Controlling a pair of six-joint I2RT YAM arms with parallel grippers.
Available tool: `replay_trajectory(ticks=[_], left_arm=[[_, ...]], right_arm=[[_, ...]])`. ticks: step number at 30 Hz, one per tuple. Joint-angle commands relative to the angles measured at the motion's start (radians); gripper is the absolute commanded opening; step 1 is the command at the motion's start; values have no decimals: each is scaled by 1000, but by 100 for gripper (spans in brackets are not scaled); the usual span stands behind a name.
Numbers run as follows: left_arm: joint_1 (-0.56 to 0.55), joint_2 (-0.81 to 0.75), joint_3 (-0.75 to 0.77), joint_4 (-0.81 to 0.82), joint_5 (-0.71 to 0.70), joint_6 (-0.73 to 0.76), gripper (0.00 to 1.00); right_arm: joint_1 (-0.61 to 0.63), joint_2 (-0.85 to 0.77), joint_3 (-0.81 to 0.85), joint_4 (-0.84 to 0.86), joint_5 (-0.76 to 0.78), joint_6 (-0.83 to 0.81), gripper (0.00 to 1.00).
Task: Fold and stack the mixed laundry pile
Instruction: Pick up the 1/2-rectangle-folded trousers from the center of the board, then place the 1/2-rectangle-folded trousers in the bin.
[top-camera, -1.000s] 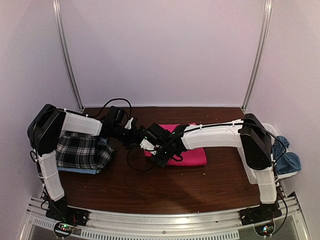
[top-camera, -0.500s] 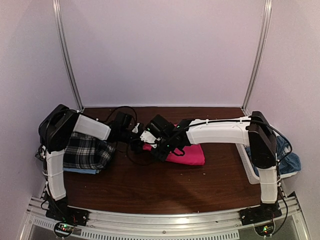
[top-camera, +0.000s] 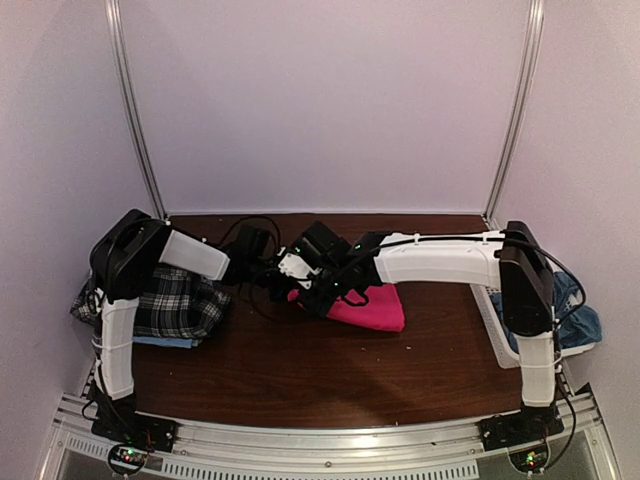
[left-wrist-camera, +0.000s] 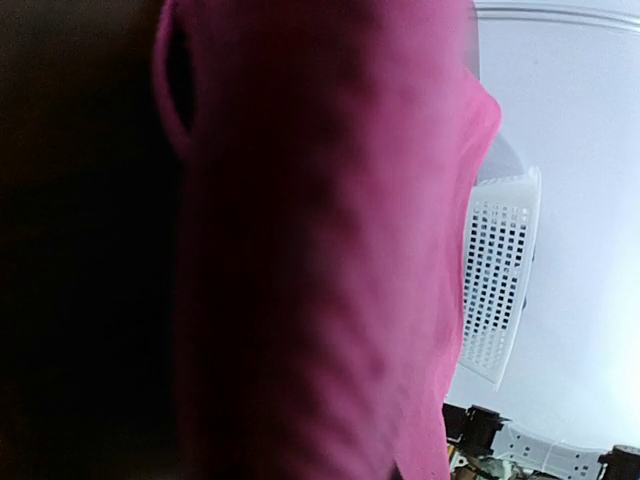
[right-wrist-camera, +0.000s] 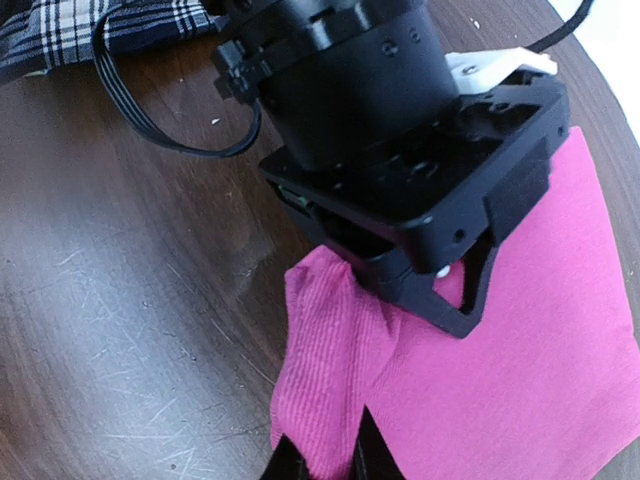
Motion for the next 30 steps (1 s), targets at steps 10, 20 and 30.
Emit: replay_trajectory(ticks=[10, 20, 30], left_arm=[[10, -187, 263, -848, -174, 675, 0], [10, -377, 391, -1253, -430, 835, 0], [13, -549, 488, -1465, -543, 842, 0]], right_arm=[[-36, -375, -175, 92, -111, 120, 56], [-119, -518, -294, 116, -127, 141, 58], [-145, -499, -304, 118, -152, 134, 54]])
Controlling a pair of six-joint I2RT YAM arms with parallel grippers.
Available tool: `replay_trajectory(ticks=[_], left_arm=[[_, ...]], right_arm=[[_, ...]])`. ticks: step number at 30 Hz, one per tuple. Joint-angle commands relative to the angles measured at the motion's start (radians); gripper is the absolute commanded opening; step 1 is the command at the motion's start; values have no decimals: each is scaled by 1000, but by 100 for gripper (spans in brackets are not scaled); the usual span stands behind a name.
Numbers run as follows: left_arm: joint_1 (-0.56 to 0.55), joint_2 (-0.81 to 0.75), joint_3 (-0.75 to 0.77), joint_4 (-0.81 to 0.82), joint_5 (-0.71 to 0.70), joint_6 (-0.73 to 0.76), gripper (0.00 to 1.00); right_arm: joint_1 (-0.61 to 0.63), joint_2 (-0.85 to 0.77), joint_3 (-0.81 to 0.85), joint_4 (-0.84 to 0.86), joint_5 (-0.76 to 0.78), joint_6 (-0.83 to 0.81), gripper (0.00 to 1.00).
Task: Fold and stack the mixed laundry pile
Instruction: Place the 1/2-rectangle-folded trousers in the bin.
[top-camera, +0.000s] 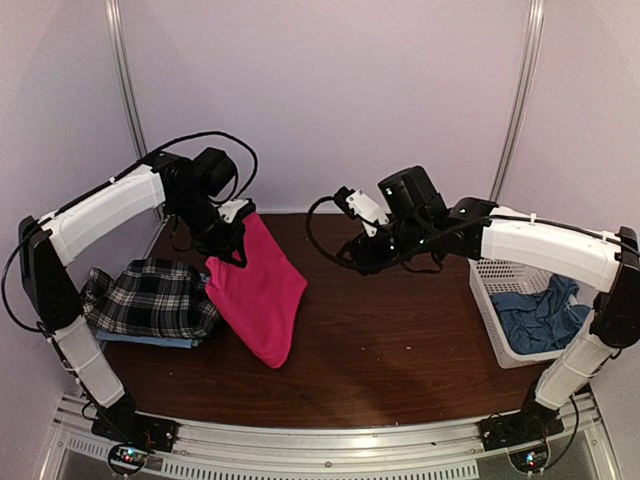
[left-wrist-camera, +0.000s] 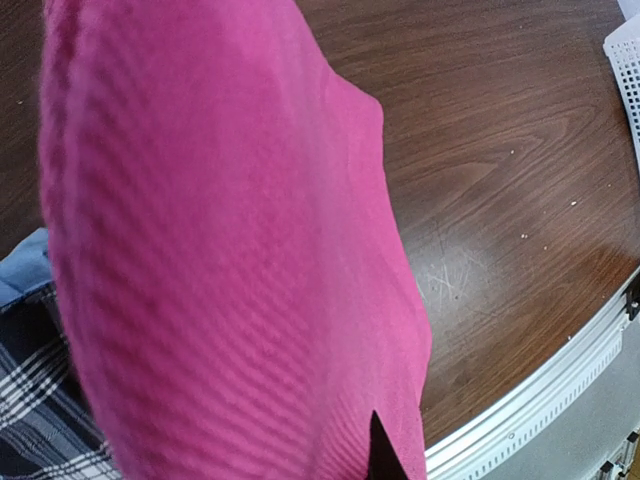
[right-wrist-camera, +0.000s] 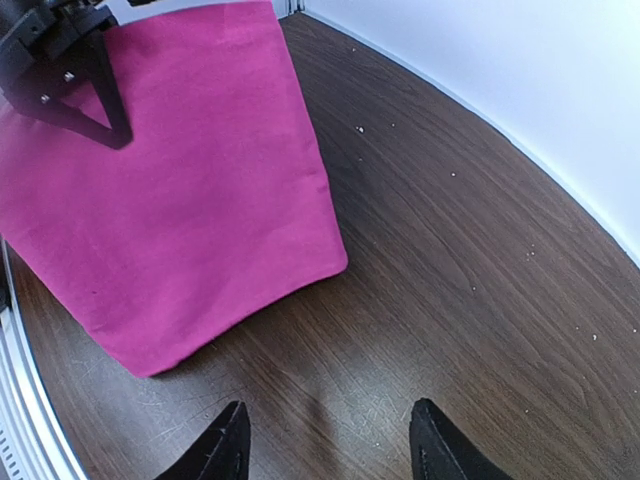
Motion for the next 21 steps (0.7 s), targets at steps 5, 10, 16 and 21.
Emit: replay_trajectory(ticks=[5, 10, 16, 21], left_arm=[[20, -204, 55, -112, -86, 9, 0], [54, -252, 92, -150, -77, -1, 0], [108, -317, 128, -200, -78, 9, 0], [199, -353, 136, -255, -97, 55, 0]], right_arm=[[-10, 32, 17, 13, -33, -25, 53], [-11, 65, 41, -1, -45, -44, 52], [-14, 85, 57, -5, -53, -58, 51], [-17, 99, 70, -7, -62, -55, 50]])
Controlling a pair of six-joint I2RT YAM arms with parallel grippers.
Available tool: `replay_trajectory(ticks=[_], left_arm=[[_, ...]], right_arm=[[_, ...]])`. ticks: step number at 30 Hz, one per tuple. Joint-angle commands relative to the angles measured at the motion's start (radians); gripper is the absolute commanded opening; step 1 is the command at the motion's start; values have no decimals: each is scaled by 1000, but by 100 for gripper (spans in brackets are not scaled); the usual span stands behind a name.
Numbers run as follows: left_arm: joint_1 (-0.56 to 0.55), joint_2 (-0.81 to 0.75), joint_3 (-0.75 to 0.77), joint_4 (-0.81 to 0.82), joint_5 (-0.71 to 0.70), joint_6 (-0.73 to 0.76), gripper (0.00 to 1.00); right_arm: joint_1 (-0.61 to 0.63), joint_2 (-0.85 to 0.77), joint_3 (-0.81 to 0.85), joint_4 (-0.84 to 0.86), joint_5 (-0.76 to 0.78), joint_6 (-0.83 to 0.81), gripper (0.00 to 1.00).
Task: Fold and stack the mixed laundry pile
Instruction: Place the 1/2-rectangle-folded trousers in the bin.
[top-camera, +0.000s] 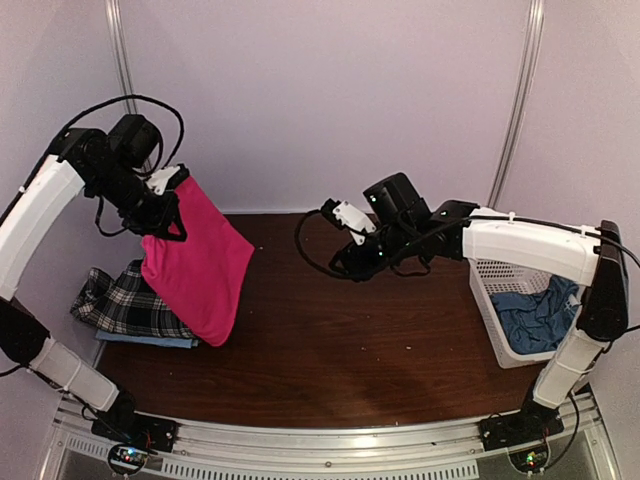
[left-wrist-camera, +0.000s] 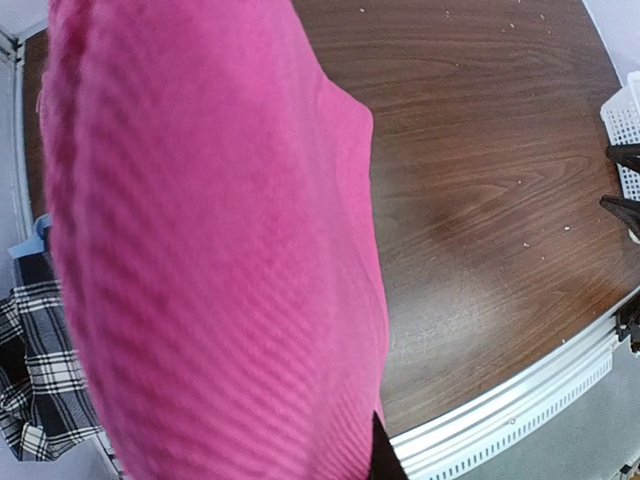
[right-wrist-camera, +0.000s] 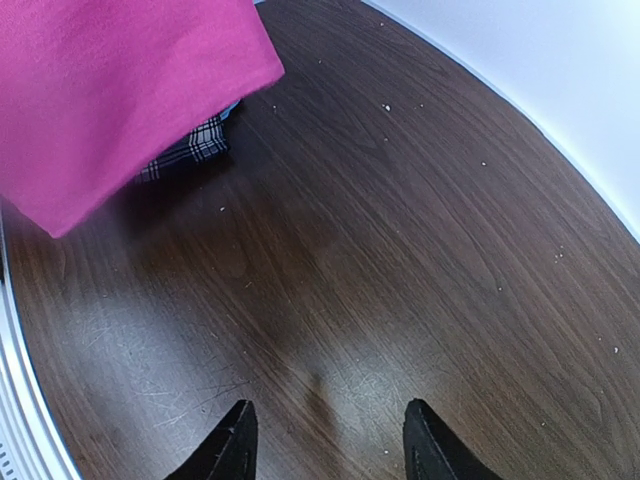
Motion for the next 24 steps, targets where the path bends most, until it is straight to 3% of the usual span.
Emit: replay_trajectory(ticks=[1, 6, 15, 24], left_arm=[[73, -78, 30, 4, -18, 48, 0], [135, -102, -60, 23, -37, 80, 0], [207, -55, -126, 44, -380, 181, 0], [318, -23, -238, 181, -510, 291, 0]], right_arm=[[-10, 12, 36, 3, -17, -4, 50], [-14, 20, 39, -2, -16, -2, 50], [-25, 35, 53, -4, -42, 13, 50], [-34, 42, 70, -25, -54, 21, 50]])
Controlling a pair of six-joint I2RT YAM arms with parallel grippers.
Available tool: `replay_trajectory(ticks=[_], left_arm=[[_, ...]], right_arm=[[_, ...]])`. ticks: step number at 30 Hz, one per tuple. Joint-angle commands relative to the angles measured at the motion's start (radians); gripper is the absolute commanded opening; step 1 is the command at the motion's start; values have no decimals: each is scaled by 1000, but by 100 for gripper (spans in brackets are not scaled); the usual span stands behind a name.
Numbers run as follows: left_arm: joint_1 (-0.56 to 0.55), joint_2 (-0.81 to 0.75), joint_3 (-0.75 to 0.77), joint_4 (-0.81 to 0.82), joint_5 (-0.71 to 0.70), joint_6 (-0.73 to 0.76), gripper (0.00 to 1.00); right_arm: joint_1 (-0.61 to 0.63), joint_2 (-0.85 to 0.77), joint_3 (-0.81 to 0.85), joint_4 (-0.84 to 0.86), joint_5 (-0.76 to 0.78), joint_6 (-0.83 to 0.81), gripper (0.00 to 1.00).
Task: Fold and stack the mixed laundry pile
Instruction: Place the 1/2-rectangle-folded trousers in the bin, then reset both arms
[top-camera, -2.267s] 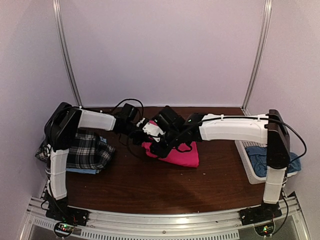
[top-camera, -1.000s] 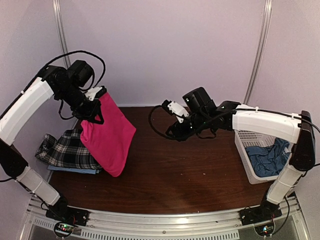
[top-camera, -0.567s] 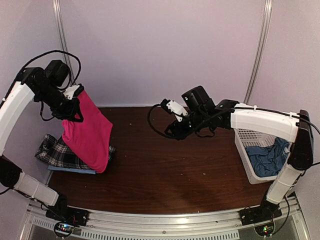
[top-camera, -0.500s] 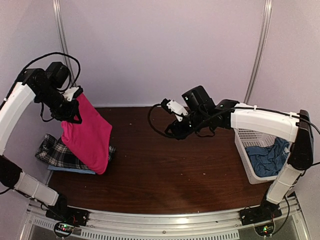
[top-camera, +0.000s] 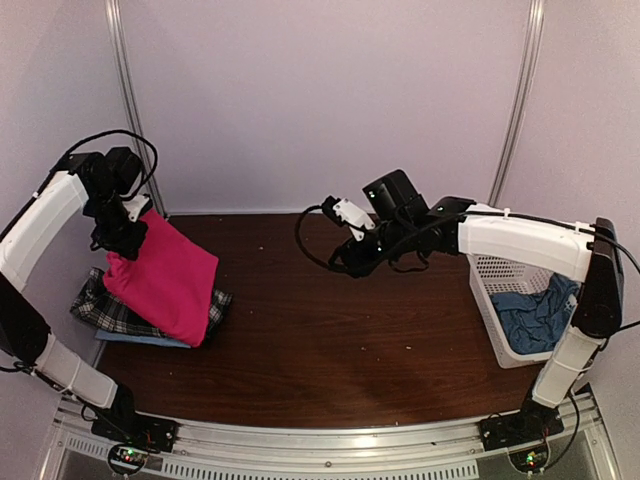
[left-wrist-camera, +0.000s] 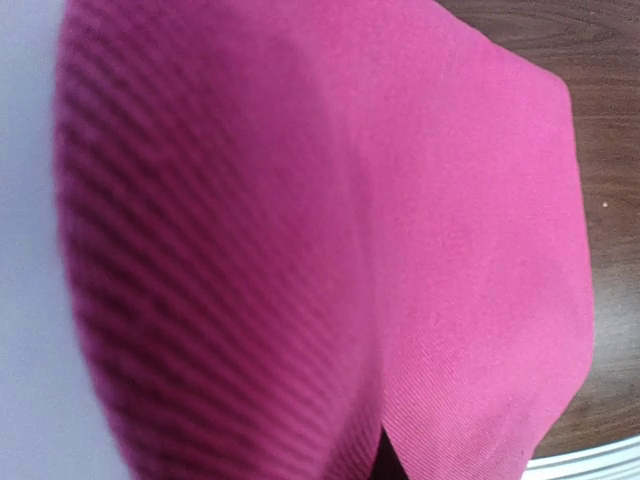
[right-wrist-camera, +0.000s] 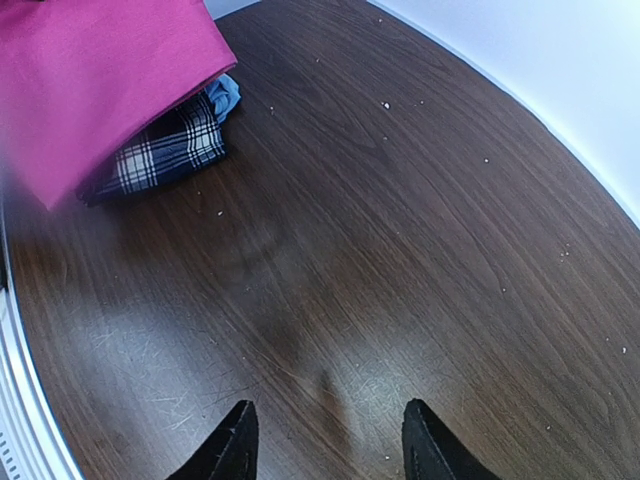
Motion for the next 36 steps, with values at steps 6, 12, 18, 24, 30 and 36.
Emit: replay_trajectory(ticks=[6, 12, 18, 24, 30, 36], left_arm=[[145, 53, -78, 255, -124, 130, 0], [229, 118, -163, 315, -136, 141, 11], [281, 171, -182, 345, -159, 44, 39], [301, 208, -105, 352, -93, -23, 53], [301, 164, -12, 410, -62, -48, 60], [301, 92, 45, 480, 75, -62, 68]], right_arm=[[-12, 13, 48, -42, -29, 15, 50], [-14, 15, 55, -52, -11, 24, 50], [-19, 15, 61, -54, 18, 30, 51], [-54, 11, 72, -53, 51, 67, 60], [-134, -23, 66, -21, 77, 130, 85], [-256, -96, 15, 69, 42, 246, 100]])
